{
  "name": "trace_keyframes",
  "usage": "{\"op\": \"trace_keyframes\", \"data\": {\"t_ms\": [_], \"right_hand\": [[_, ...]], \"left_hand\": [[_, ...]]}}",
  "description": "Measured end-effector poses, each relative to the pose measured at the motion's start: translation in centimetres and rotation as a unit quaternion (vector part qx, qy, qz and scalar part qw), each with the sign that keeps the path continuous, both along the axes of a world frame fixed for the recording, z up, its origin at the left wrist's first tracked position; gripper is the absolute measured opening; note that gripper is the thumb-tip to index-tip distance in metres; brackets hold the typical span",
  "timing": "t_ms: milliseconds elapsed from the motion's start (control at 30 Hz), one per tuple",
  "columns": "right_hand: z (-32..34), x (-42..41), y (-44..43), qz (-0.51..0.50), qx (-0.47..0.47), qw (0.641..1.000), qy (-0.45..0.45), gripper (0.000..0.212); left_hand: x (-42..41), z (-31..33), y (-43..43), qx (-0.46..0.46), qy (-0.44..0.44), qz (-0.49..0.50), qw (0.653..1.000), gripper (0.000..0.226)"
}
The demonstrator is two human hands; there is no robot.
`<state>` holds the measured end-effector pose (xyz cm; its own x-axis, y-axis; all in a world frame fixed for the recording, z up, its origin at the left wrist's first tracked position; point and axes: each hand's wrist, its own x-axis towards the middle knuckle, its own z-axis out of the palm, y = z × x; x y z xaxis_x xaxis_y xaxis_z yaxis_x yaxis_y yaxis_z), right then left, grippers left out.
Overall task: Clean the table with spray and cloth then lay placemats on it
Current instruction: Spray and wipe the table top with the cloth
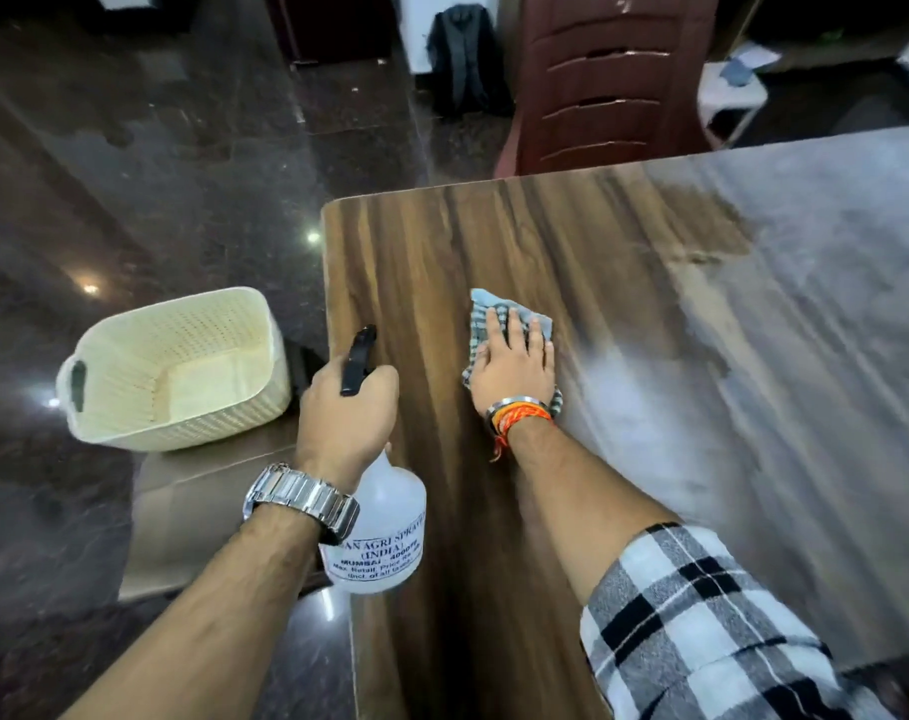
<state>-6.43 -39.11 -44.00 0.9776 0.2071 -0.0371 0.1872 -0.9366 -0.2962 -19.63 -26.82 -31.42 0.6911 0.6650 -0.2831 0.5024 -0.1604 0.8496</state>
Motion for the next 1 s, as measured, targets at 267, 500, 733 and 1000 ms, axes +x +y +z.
{"op": "trace_keyframes", "data": {"t_ms": [267,500,733,1000], "right_hand": [[-0.1,1.7,-12.6,-0.105,-0.024,0.994,0.004,0.054],[-0.1,5.8,-18.3,-0.142,-0.016,0.99,-0.003,0.055],[-0.1,11.8,-22.2,-0.15,-0.001,0.988,-0.019,0.055],[-0.9,21.3,-25.6,-0.167,0.001,0.986,-0.021,0.057]], "left_hand": [[7.8,-0.3,-9.0,-0.005,-0.003,-0.135,0.991,0.02],[16.4,-0.3,-15.8,0.005,-0.017,-0.196,0.98,0.015],[24.8,-1.6,-21.0,0.024,-0.017,-0.214,0.976,0.015],[32.7,-1.7,-23.5,0.016,0.013,-0.148,0.989,0.018]]}}
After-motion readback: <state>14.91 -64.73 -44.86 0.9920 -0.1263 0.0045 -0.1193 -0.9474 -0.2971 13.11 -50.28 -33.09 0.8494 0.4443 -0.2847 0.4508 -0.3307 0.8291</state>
